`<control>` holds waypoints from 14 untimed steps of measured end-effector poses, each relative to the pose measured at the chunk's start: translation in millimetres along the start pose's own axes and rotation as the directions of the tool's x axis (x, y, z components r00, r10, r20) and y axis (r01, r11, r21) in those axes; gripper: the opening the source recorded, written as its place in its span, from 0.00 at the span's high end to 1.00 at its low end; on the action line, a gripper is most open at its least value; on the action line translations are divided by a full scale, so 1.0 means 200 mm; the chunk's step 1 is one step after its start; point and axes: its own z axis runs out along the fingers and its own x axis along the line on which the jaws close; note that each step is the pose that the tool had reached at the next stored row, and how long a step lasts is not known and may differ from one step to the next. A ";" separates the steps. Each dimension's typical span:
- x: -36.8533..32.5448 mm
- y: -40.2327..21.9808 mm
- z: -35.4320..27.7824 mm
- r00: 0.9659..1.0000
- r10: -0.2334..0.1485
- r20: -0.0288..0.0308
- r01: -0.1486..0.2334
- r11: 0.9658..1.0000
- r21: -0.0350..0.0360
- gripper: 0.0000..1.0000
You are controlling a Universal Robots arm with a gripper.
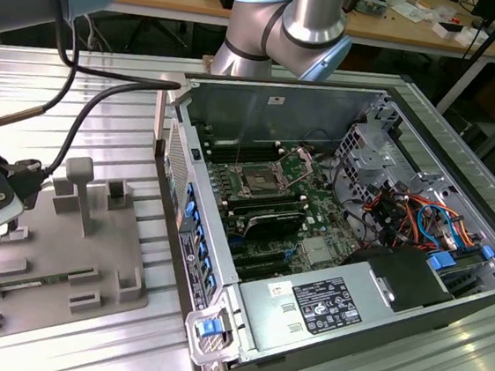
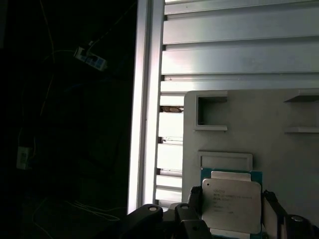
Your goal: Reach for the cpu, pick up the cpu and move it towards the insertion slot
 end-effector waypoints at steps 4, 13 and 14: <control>0.000 0.001 -0.016 1.000 0.000 -0.001 0.000 1.000 -0.002 0.45; 0.000 0.003 -0.057 1.000 0.000 -0.003 0.000 1.000 -0.010 0.45; 0.000 0.003 -0.061 1.000 0.000 -0.003 0.000 1.000 -0.011 0.45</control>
